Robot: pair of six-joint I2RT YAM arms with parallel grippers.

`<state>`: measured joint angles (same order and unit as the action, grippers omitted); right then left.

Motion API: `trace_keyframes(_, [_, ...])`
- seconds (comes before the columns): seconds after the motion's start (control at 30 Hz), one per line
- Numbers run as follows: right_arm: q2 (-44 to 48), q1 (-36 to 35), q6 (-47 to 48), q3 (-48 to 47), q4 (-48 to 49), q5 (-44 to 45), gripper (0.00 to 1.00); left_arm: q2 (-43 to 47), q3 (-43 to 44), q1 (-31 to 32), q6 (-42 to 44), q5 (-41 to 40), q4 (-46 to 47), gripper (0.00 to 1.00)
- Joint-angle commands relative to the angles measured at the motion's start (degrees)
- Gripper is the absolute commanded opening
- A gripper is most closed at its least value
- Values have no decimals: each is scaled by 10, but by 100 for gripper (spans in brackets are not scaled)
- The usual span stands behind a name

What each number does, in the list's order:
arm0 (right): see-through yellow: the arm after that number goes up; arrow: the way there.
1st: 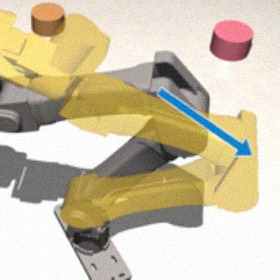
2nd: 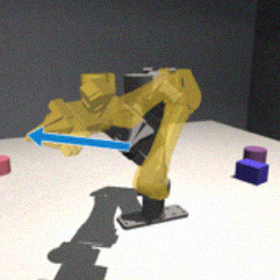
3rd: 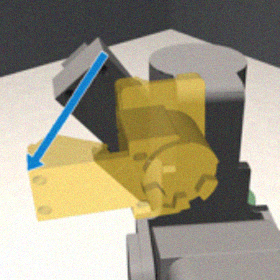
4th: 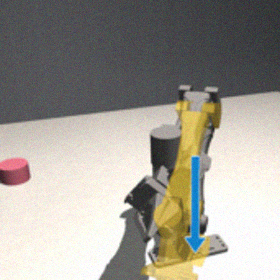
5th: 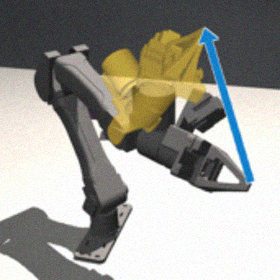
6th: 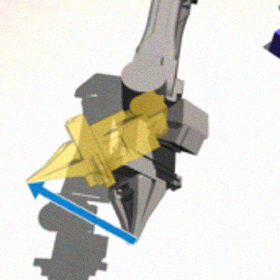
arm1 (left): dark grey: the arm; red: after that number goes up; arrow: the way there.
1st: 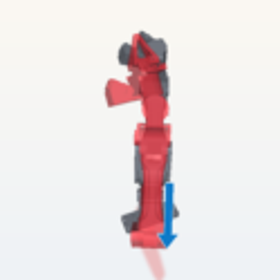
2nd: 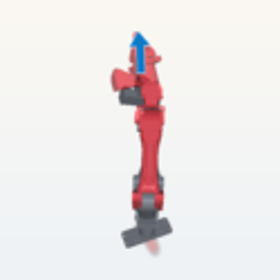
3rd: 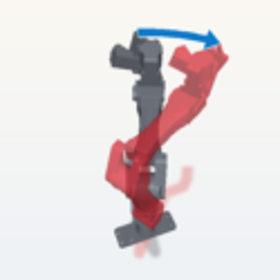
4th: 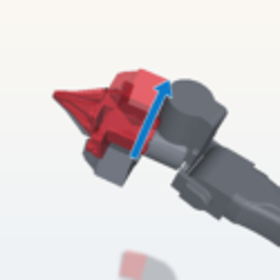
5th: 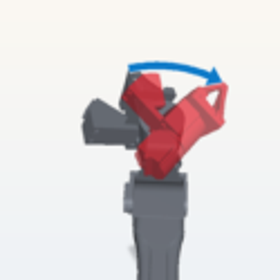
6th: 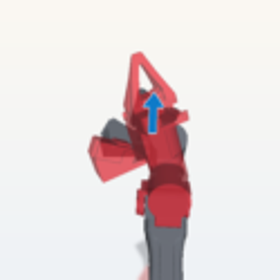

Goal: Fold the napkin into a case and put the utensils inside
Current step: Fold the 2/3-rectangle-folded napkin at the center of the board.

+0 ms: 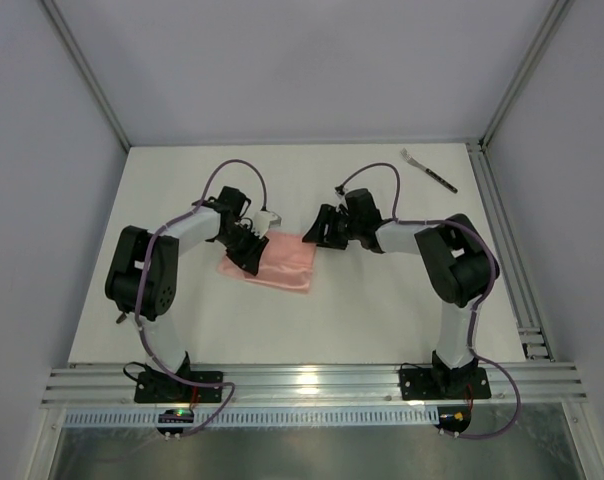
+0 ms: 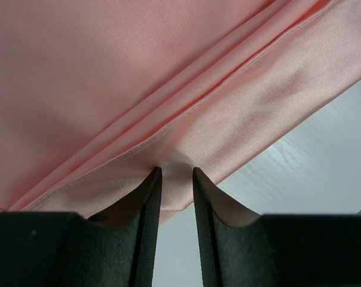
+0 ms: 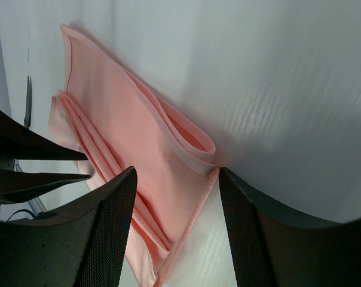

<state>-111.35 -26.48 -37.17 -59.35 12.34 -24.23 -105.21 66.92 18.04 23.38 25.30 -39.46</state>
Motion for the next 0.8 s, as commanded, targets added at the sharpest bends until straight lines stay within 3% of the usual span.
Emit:
trace_keyframes(0.0, [-33,2,22,-7,-57,30,62,-3,-16,2,20,-29,30,30])
trace_keyframes(0.13, [-48,3,45,-36,-80,25,62,-8,-16,3,25,-32,30,30])
trace_keyframes(0.37, [0,14,132,-86,-216,74,62,-11,-20,2,29,-42,34,29])
trace_keyframes(0.77, [-102,14,156,-183,-260,-18,63,-14,-24,2,32,-45,35,29])
